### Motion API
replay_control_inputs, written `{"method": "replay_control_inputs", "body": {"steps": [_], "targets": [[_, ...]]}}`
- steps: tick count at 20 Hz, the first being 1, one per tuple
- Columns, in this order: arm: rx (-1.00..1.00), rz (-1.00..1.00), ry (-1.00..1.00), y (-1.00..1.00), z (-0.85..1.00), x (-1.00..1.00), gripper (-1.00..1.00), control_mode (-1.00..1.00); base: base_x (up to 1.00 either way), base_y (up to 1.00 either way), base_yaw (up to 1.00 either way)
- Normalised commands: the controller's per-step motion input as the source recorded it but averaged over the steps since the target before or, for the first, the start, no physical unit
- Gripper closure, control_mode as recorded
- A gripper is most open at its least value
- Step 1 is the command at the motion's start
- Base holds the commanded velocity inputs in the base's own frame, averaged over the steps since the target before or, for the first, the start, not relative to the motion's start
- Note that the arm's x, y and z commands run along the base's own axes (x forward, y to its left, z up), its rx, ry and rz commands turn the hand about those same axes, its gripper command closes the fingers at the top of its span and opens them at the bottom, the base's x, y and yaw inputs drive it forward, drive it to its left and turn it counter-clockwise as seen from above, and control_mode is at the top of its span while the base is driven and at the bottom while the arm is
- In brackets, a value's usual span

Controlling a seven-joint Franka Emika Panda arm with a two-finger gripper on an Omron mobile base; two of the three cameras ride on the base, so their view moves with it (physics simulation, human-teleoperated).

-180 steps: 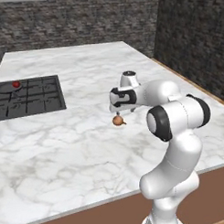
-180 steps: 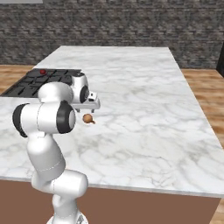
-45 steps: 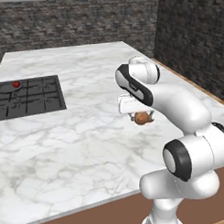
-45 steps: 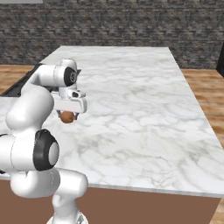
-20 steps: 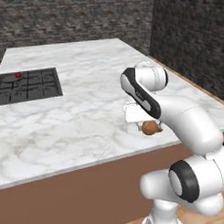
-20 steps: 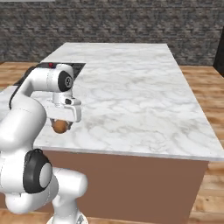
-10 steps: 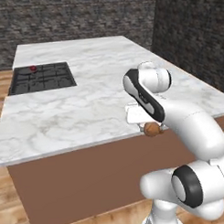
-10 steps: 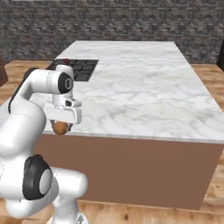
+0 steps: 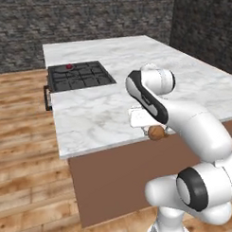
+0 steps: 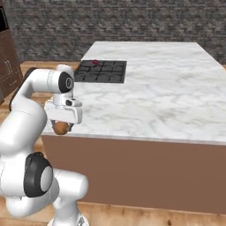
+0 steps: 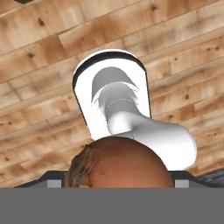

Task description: Place the pan on the front left burner on the stove. Then place the tomato and the onion in the pan and turn on the front left burner.

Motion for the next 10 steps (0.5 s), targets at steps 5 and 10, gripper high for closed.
{"method": "replay_control_inputs", "body": {"steps": [5, 10], "targets": [[0.0, 0.0, 0.0, 0.0, 0.0, 0.0, 1.0, 1.0, 0.0, 1.0, 0.0], [0.0, 0.0, 0.0, 0.0, 0.0, 0.0, 1.0, 1.0, 0.0, 1.0, 0.0]]}}
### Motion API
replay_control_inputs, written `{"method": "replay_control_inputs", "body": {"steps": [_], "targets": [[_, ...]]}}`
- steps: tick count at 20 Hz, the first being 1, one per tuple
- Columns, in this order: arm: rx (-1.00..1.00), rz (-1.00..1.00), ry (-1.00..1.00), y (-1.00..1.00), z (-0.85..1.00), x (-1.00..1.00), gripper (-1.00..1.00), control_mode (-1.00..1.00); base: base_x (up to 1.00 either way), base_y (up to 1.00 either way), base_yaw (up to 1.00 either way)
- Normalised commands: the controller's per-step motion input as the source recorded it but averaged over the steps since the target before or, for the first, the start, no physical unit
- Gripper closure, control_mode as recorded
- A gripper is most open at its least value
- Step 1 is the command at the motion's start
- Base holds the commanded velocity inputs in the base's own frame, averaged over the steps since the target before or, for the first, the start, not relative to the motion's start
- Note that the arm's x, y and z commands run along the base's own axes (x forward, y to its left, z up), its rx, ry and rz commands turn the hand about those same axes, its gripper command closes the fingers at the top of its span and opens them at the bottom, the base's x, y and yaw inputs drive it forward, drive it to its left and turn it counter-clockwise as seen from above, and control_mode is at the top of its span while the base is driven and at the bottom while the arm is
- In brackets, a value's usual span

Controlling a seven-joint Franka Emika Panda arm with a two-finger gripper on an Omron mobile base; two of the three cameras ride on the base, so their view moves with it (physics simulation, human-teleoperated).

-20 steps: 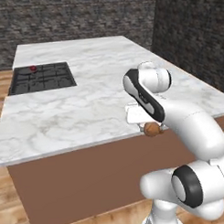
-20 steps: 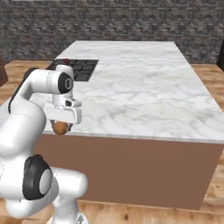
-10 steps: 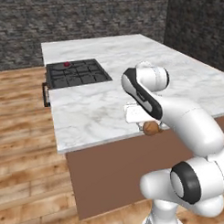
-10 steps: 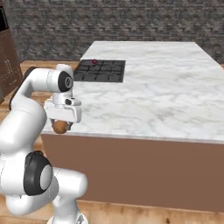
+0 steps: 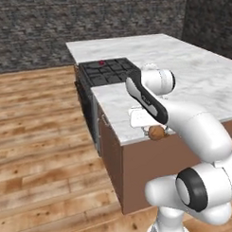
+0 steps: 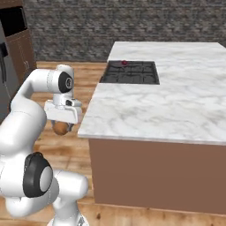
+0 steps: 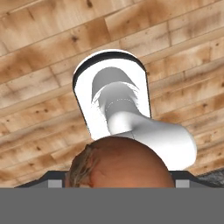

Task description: Place the pan on the front left burner on the stove. Then place the tomato and the onion in the pan and turn on the front left burner.

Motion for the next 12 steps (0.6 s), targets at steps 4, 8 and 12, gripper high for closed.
{"method": "replay_control_inputs", "body": {"steps": [4, 8, 12], "targets": [[0.0, 0.0, 0.0, 0.0, 0.0, 0.0, 1.0, 1.0, 0.0, 1.0, 0.0], [0.0, 0.0, 0.0, 0.0, 0.0, 0.0, 1.0, 1.0, 0.0, 1.0, 0.0], [0.0, 0.0, 0.0, 0.0, 0.0, 0.0, 1.0, 1.0, 0.24, 0.79, 0.0]]}}
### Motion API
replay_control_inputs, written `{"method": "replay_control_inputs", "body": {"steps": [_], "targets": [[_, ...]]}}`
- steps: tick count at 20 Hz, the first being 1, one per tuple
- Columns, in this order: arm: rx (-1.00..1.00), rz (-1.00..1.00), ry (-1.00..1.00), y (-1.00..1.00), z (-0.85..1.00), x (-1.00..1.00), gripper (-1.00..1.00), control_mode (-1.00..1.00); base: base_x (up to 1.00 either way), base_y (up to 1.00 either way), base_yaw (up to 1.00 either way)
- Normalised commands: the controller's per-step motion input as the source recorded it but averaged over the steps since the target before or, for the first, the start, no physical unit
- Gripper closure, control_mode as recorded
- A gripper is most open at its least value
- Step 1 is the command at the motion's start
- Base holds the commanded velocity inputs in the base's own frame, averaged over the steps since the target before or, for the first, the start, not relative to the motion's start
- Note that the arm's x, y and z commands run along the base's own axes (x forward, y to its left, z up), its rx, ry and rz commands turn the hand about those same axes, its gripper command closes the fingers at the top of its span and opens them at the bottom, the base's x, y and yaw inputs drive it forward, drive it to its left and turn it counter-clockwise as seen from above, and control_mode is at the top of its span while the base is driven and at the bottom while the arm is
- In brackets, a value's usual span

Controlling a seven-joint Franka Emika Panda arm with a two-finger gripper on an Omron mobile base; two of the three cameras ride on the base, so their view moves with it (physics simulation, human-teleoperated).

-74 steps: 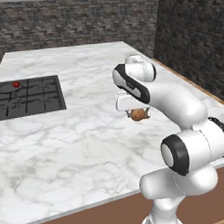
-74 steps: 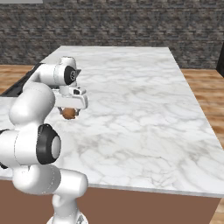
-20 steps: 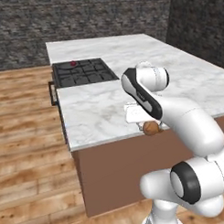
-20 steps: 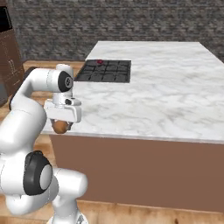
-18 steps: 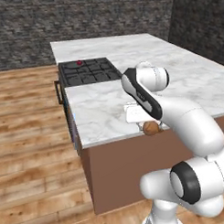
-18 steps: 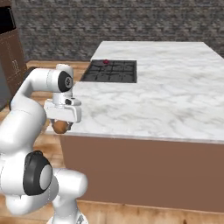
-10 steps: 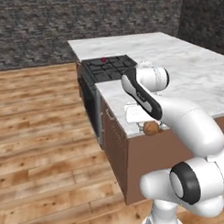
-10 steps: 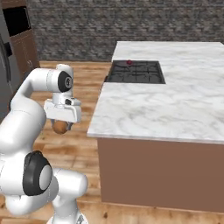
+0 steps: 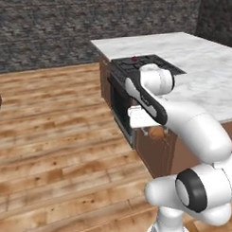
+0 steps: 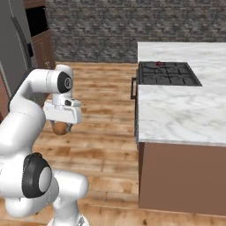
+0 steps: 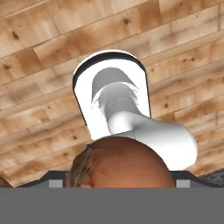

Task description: Place the pan on the front left burner on the stove. Then place the tomato and the onion in the pan and turn on the front left burner.

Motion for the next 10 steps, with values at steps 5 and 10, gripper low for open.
{"method": "replay_control_inputs", "body": {"steps": [5, 10], "targets": [[0.0, 0.0, 0.0, 0.0, 0.0, 0.0, 1.0, 1.0, 0.79, 0.35, 0.0], [0.0, 0.0, 0.0, 0.0, 0.0, 0.0, 1.0, 1.0, 1.0, 0.26, 0.0]]}}
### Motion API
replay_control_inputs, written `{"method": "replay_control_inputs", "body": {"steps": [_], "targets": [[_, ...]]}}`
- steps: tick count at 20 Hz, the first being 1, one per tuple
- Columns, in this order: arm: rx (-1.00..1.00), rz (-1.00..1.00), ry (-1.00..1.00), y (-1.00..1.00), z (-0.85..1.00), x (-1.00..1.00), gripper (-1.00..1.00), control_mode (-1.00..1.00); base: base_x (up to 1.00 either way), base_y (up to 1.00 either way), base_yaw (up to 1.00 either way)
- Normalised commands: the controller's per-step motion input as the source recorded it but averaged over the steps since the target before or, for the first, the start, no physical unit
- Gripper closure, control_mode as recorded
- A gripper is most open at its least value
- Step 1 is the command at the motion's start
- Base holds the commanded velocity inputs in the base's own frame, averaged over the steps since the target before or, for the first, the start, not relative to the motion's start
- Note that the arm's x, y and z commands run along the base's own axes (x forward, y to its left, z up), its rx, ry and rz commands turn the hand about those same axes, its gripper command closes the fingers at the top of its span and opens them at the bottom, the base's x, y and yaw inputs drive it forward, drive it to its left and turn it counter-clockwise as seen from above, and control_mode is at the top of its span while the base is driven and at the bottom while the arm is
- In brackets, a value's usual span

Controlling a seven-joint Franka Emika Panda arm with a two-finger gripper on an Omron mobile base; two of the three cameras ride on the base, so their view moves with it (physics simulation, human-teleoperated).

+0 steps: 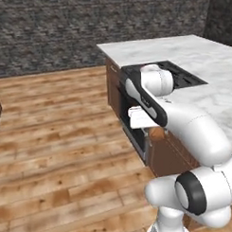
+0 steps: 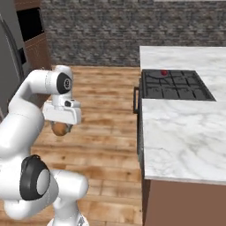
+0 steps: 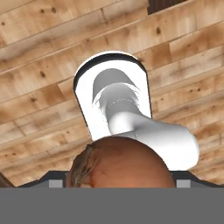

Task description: Place the pan on the front left burner on the stove. Then place the tomato and the onion in the pan and turn on the front left burner.

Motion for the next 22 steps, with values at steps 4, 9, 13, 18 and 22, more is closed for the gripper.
{"method": "replay_control_inputs", "body": {"steps": [4, 9, 13, 18, 22], "targets": [[0.0, 0.0, 0.0, 0.0, 0.0, 0.0, 1.0, 1.0, 1.0, 0.3, 0.0], [0.0, 0.0, 0.0, 0.0, 0.0, 0.0, 1.0, 1.0, 1.0, 0.39, -0.01], [0.0, 0.0, 0.0, 0.0, 0.0, 0.0, 1.0, 1.0, 1.0, 0.48, -0.02], [0.0, 0.0, 0.0, 0.0, 0.0, 0.0, 1.0, 1.0, 0.95, 0.49, -0.05], [0.0, 0.0, 0.0, 0.0, 0.0, 0.0, 1.0, 1.0, 0.87, 0.51, -0.11]]}}
